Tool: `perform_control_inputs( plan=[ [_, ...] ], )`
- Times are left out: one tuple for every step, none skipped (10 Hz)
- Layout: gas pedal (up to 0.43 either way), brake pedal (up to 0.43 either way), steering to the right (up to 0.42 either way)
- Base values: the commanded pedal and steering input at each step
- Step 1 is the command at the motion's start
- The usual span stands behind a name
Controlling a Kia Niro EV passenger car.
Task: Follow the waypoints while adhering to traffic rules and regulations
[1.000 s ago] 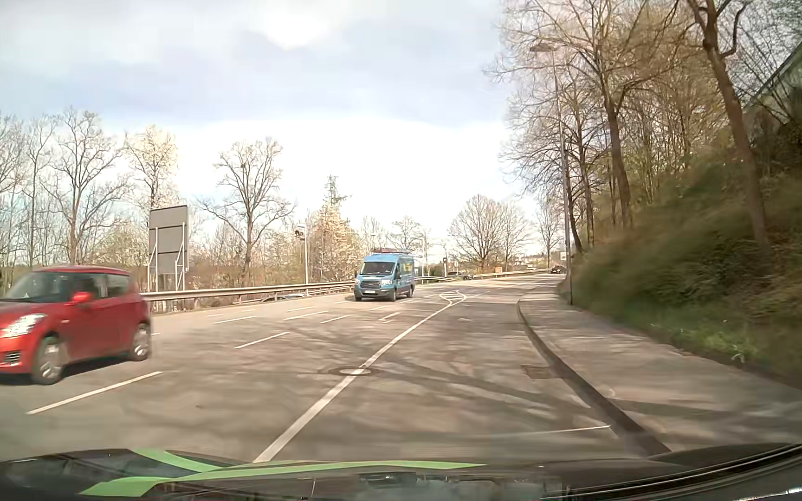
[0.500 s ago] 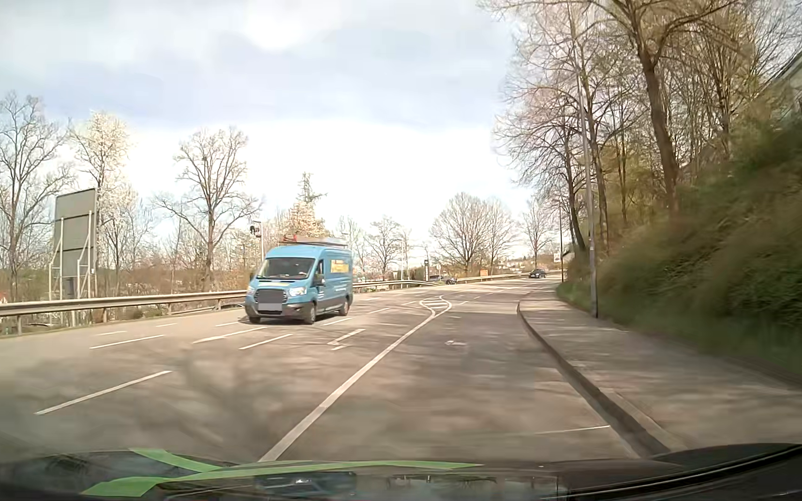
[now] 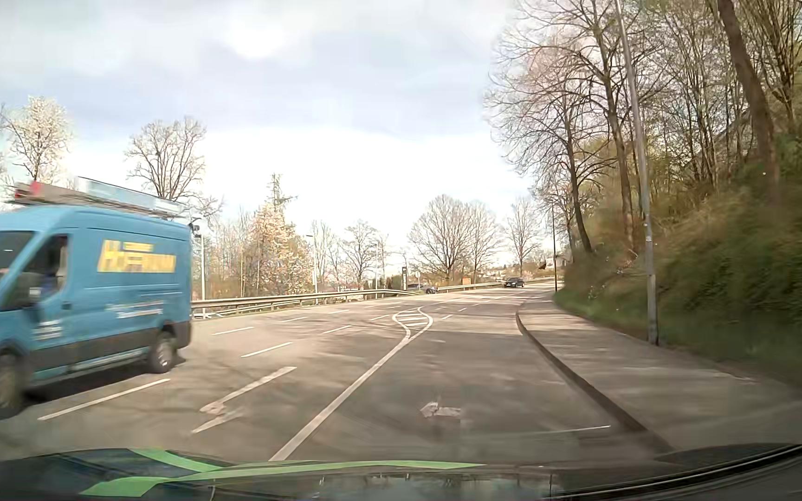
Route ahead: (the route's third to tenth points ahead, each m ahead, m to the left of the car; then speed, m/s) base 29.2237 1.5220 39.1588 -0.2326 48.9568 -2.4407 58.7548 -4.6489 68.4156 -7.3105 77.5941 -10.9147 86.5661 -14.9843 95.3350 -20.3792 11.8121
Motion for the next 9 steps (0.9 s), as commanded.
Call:
perform_control_inputs(
  plan=[
    [0.118, 0.0, 0.028],
    [0.118, 0.0, 0.028],
    [0.118, 0.0, 0.026],
    [0.079, 0.0, 0.026],
    [0.039, 0.0, 0.026],
    [0.028, 0.0, 0.026],
    [0.028, 0.0, 0.026],
    [0.039, 0.0, 0.025],
    [0.039, 0.0, 0.025]
  ],
)
